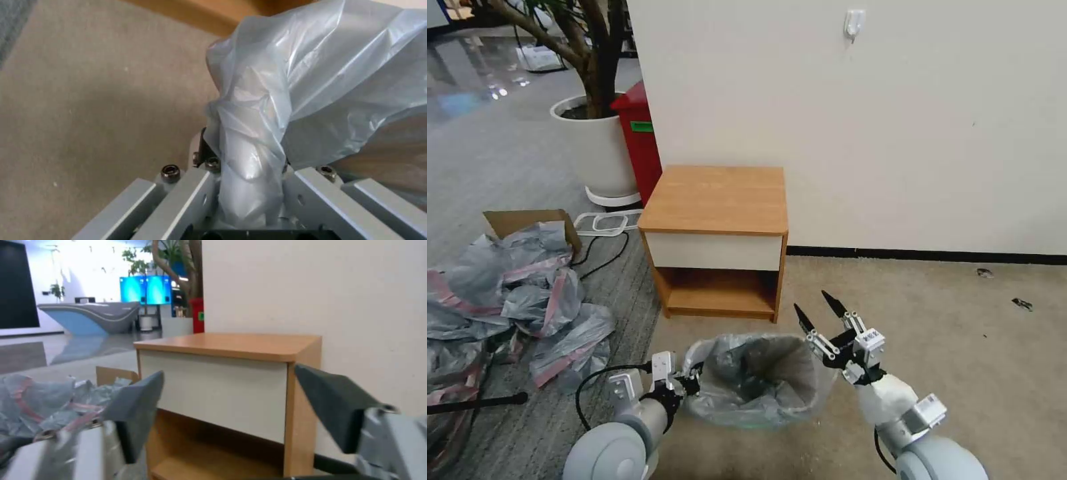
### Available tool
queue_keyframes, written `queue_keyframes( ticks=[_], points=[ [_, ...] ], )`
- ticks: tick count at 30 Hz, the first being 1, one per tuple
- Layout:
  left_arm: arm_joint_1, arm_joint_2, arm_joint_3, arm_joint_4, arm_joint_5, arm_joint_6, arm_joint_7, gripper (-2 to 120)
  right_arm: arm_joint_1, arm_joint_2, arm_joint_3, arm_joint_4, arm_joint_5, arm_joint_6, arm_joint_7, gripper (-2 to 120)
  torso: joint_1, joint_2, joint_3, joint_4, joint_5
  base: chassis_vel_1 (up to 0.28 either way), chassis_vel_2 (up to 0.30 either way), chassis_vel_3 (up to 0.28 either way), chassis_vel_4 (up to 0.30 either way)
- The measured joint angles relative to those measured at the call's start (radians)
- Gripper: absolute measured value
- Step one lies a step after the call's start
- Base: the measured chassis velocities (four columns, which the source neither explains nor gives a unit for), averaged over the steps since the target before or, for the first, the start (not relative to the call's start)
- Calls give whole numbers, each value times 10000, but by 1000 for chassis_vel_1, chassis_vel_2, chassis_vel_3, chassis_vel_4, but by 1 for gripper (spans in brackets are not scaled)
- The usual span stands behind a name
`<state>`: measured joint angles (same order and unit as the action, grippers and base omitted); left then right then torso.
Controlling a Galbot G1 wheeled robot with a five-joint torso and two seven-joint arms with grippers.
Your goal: Pick up the garbage bag from the table and place it over the trash can.
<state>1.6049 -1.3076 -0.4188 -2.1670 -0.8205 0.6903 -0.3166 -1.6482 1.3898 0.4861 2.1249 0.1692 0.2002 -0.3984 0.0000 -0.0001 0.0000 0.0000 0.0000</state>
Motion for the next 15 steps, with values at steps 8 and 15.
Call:
queue_keyframes(
  ticks=[8, 15],
  points=[
    [0, -58, 100, 371, -87, 162, 235, 3, 42, 109, 42, -119, -65, 372, -360, 99, 0, 0, 0, 1, 0, 0, 0, 0, 0],
    [-8, -142, 118, 723, -62, 154, 290, 3, 110, 121, 92, -200, -12, 612, -659, 100, 0, 1, -1, 2, 3, 0, 0, 0, 0]
  ],
)
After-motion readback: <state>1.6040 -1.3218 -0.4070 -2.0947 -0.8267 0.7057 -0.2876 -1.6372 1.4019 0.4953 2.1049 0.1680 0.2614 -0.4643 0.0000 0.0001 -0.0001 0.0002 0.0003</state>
